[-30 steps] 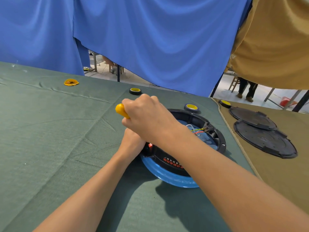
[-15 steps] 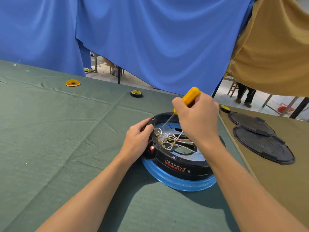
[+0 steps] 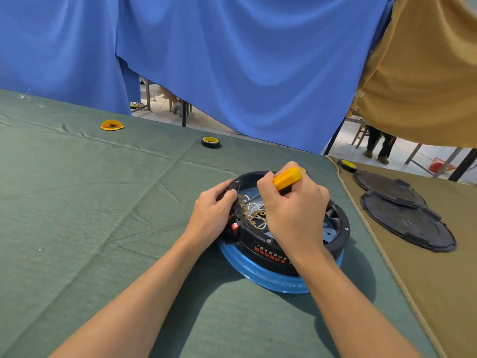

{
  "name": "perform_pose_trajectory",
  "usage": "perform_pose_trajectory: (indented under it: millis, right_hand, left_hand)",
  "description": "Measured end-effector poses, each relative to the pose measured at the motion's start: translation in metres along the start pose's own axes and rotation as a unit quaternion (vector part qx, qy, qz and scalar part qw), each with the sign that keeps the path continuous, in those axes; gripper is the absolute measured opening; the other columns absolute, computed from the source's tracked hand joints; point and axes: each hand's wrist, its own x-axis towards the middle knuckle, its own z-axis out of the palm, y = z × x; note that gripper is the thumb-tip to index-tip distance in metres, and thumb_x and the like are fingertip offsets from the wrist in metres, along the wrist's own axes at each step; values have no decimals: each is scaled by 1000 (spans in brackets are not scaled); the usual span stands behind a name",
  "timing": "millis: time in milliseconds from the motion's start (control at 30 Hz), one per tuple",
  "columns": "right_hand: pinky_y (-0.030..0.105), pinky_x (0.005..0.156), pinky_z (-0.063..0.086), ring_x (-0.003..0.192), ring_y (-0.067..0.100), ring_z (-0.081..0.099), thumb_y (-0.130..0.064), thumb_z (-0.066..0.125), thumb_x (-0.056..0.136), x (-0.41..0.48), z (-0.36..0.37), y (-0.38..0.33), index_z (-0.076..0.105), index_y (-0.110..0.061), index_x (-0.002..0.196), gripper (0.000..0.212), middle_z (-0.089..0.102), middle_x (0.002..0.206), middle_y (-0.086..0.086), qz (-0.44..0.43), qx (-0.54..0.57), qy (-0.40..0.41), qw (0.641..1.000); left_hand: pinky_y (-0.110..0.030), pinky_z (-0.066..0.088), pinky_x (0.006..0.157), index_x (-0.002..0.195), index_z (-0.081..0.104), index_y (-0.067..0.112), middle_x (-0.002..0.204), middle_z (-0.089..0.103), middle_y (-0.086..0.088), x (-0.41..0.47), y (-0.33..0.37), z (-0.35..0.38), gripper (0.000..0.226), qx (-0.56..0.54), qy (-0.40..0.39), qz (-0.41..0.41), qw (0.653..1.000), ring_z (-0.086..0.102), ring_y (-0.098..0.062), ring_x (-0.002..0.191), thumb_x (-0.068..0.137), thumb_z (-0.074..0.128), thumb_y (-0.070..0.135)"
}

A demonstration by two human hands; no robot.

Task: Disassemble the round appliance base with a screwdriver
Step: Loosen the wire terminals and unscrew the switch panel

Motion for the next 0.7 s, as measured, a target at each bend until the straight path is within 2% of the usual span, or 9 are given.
perform_pose_trajectory:
  millis: [100, 200, 367, 600, 700]
  right_hand:
    - [31, 44, 30, 42, 23, 37, -11, 61, 86, -2, 0, 0, 42, -1, 56, 37, 38, 44, 5, -23, 0, -16, 1000]
    - [38, 44, 31, 42, 24, 37, -9, 61, 86, -2, -1, 2, 42, 0, 56, 37, 39, 44, 7, -28, 1, -3, 1000]
    - [34, 44, 31, 42, 25, 38, -14, 62, 87, -1, -4, 3, 43, -2, 56, 38, 40, 44, 7, 13, 31, 27, 999]
    - [38, 47, 33, 43, 25, 40, -13, 64, 88, -1, -2, 2, 46, 1, 57, 38, 43, 46, 9, 19, 48, -20, 998]
    - [37, 47, 33, 43, 26, 39, -11, 64, 87, -1, -2, 3, 45, 1, 57, 37, 43, 46, 10, 16, 43, -22, 999]
  left_hand:
    - [-49, 53, 91, 98, 69, 42, 97, 74, 0, 0, -1, -1, 33, 5, 3, 3, 1000, 69, -20, 94, 95, 49, 15]
    - [-49, 53, 90, 97, 69, 43, 96, 74, 0, -2, 1, -1, 31, 8, -2, 7, 1000, 69, -20, 93, 92, 49, 20]
    - [-52, 51, 91, 85, 70, 56, 95, 74, 0, -2, 3, 1, 32, 5, 1, -1, 1000, 68, -23, 95, 82, 48, 32]
    - [-53, 52, 91, 91, 71, 47, 95, 75, -2, -2, 2, 1, 28, -5, 4, 0, 1000, 69, -25, 94, 81, 49, 31]
    - [-53, 52, 90, 89, 71, 50, 95, 74, -1, -2, 1, 0, 29, -3, 0, 0, 1000, 69, -24, 93, 82, 49, 31]
